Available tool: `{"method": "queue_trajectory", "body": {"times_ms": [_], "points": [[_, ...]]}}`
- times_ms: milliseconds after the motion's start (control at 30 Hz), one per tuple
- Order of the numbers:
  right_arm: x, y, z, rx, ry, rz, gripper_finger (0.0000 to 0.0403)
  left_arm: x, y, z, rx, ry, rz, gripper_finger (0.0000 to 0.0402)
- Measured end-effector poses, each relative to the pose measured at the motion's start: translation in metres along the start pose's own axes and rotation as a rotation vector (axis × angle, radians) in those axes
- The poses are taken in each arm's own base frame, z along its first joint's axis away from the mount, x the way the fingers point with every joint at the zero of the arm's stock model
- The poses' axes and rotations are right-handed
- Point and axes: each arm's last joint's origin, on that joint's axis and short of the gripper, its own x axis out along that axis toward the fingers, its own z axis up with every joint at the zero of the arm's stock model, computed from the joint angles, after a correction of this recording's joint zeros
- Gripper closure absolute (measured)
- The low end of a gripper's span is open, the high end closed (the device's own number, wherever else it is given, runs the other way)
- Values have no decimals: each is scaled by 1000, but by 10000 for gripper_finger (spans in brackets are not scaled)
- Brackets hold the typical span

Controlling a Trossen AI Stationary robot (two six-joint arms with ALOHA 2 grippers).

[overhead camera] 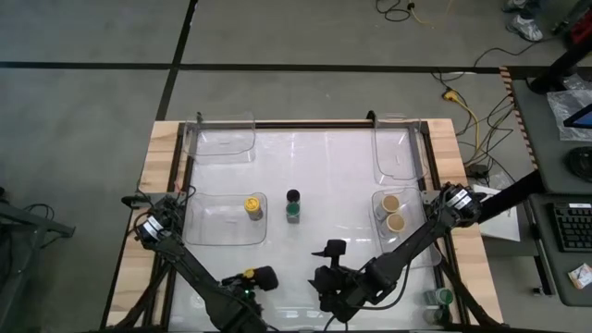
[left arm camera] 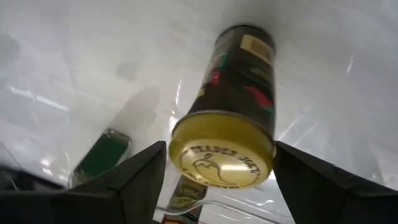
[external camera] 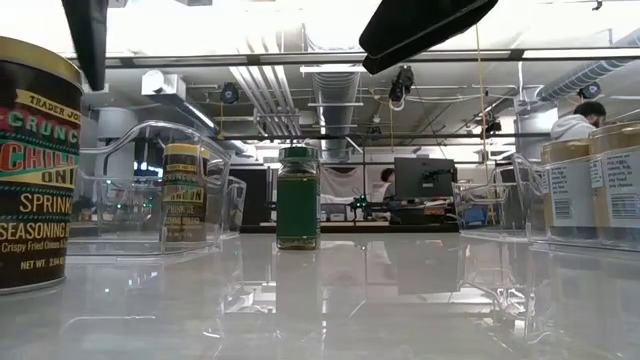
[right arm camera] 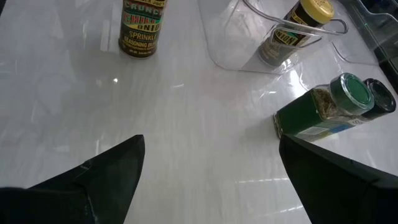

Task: Sort spices by type
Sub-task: Put the yellow spice bottle into the bottom left transparent bin

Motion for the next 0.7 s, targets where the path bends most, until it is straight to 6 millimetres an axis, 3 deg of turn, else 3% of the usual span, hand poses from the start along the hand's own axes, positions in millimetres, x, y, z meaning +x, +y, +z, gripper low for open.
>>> {"method": "queue_trajectory", "body": {"times_ms": [233, 533, 700], "points": [[0, 0, 0, -1, 1, 0, 39, -12, -3, -4, -189, 9, -27, 106], [1, 1, -3, 8, 19, 22, 39, -26, -6, -5, -927, -8, -267, 94], [1, 1, -3, 7, 20, 23, 39, -45, -10, -2, -1070, -80, -165, 99]]}}
